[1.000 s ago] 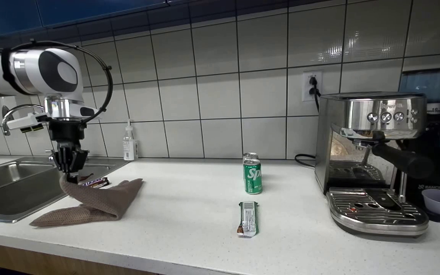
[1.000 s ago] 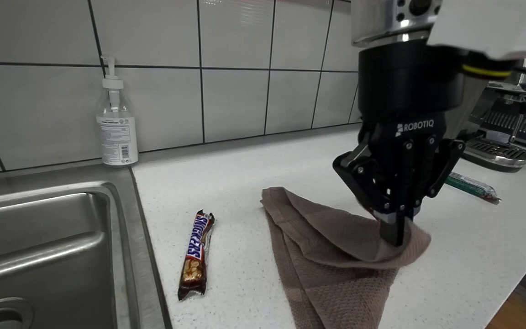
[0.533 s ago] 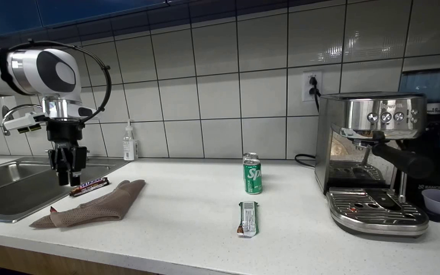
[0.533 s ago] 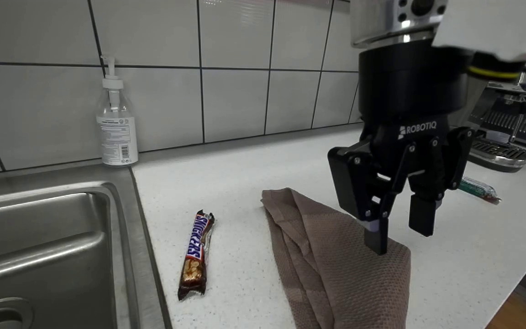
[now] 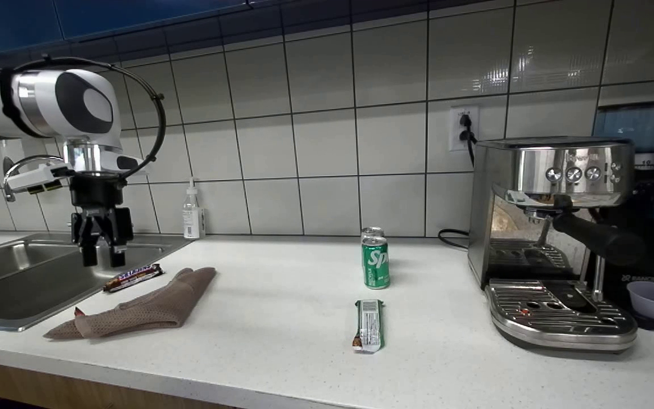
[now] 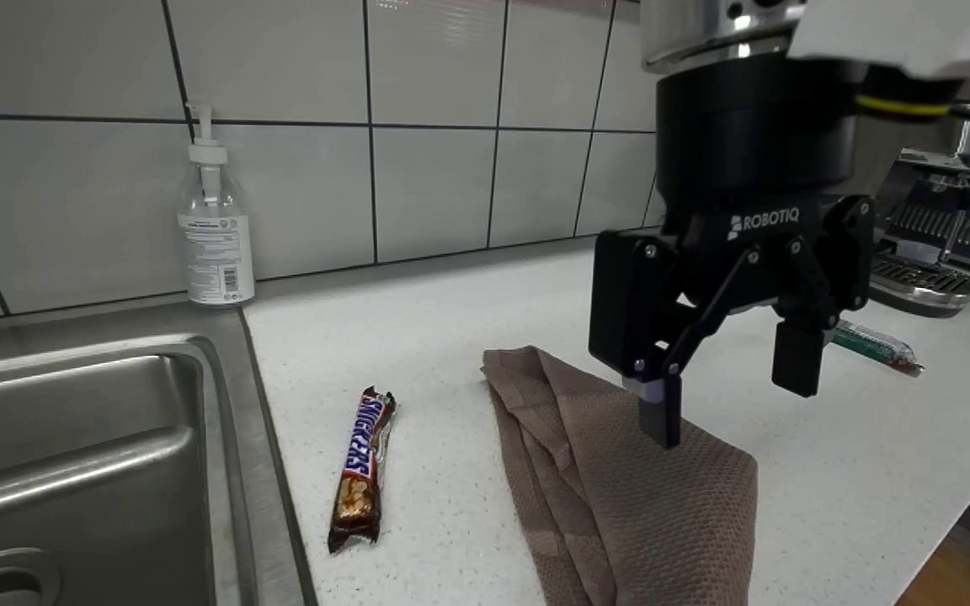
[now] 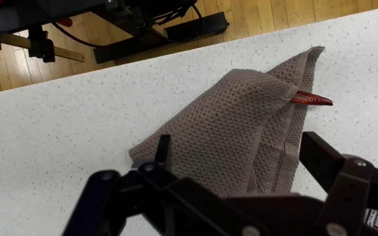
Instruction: Fold the towel
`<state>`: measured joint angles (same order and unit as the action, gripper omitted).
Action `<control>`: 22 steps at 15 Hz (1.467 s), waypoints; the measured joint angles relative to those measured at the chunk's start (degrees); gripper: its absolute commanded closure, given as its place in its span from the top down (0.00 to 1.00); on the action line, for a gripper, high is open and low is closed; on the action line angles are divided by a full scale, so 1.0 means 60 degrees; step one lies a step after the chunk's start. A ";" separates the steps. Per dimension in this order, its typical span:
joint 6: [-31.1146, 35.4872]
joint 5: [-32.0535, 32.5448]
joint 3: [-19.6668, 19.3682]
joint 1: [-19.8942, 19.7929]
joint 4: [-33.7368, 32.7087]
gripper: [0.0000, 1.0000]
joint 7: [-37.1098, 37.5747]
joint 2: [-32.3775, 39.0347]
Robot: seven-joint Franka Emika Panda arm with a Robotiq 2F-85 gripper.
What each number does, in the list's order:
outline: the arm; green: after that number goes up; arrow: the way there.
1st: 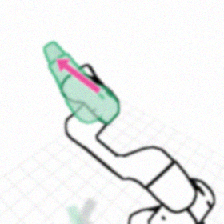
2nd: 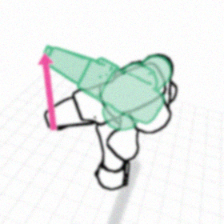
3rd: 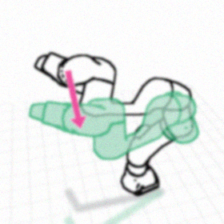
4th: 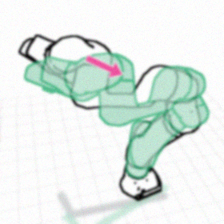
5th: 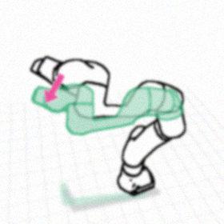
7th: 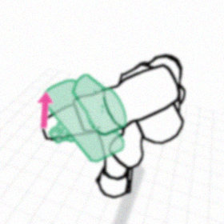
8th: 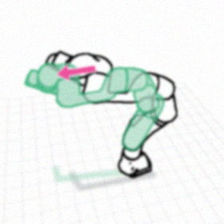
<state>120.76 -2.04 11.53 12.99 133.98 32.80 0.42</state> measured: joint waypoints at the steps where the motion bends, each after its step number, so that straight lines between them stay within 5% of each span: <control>1: -0.0022 0.0000 -0.0011 -0.0002 -0.0038 1.00 0.0000 -0.0006; 22: -0.0402 0.0000 -0.0891 -0.0954 0.0221 1.00 -0.0609 -0.1376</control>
<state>118.35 -2.04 6.18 7.27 135.31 29.15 -7.84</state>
